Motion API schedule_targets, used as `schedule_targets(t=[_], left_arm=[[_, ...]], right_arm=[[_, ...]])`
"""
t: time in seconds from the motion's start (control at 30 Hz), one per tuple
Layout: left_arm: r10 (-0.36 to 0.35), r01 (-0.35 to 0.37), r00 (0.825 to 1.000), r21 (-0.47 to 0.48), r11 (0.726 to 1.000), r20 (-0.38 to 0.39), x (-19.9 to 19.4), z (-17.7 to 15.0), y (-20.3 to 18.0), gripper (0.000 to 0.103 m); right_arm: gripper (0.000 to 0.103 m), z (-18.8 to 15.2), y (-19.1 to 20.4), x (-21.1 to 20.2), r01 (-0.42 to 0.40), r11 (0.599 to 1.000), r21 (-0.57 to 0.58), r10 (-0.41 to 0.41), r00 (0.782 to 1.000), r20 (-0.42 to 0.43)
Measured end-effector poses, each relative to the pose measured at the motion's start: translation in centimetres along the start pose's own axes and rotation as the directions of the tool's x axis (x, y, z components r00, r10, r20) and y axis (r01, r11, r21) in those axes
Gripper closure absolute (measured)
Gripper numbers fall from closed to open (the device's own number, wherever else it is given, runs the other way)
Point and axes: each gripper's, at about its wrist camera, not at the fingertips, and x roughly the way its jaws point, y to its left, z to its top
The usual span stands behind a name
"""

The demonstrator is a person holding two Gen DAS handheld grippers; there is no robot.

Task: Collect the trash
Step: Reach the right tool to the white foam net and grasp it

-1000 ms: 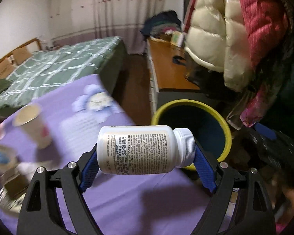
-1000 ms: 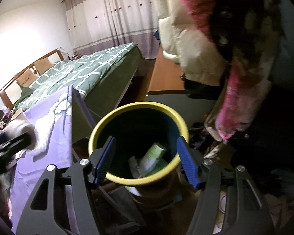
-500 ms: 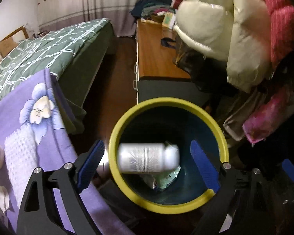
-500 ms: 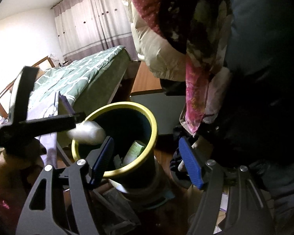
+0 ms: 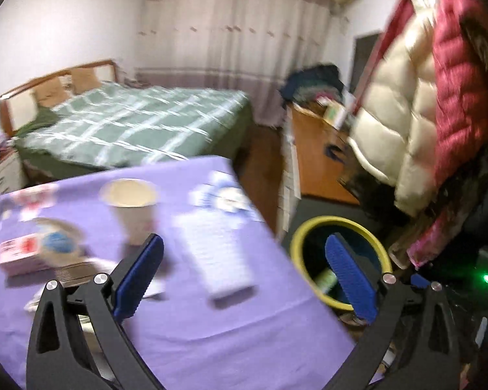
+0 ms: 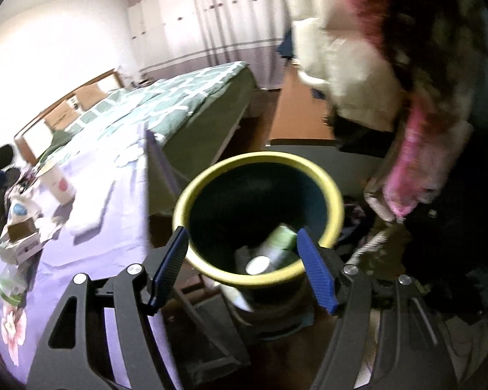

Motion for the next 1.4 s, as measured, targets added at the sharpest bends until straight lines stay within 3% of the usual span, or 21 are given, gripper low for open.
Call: schedule_targets(t=[0.2,0.47,0.63,0.87,1.1,1.17,1.3,1.4], left_arm=[[0.16,-0.154,0.985,-0.09,0.984,0.063,-6.0,-1.8,8.3,0.005],[0.278,-0.266,0.96,-0.222,0.938,0.025,-8.2,-4.2,17.4,0.005],[0.294,-0.279,0.955,-0.259,0.925,0.022,-8.3,-5.0,19.4,0.005],[0.285,-0.273,0.959,-0.264,0.925,0.008,-7.6,-5.5,20.1,0.005],[0.279,-0.268,0.96,-0.266,0.926,0.004,-7.1,-5.7,19.9,0.005],[0.276,-0.266,0.961,-0.265,0.927,0.001,-7.0,-5.8,19.8,0.005],[0.272,-0.264,0.962,-0.258,0.929,-0.004,-6.8,-5.8,19.4,0.005],[0.27,-0.262,0.963,-0.253,0.932,-0.003,-6.8,-5.7,19.1,0.005]], right_arm=[[0.037,0.4,6.4,1.5,-0.084,0.991,-0.106,0.081,0.996,-0.028],[0.037,1.4,15.1,5.3,-0.187,0.954,-0.234,0.166,0.98,-0.106],[0.037,2.6,18.3,8.4,-0.229,0.936,-0.269,0.188,0.967,-0.17],[0.037,3.2,21.1,12.8,-0.23,0.925,-0.304,0.156,0.956,-0.248],[0.034,3.1,22.3,13.6,-0.236,0.92,-0.314,0.158,0.954,-0.255],[0.043,3.0,22.5,13.7,-0.237,0.918,-0.319,0.159,0.955,-0.251],[0.082,3.2,22.4,13.5,-0.283,0.914,-0.292,0.208,0.943,-0.262],[0.089,3.5,22.2,13.0,-0.279,0.917,-0.285,0.212,0.947,-0.242]])
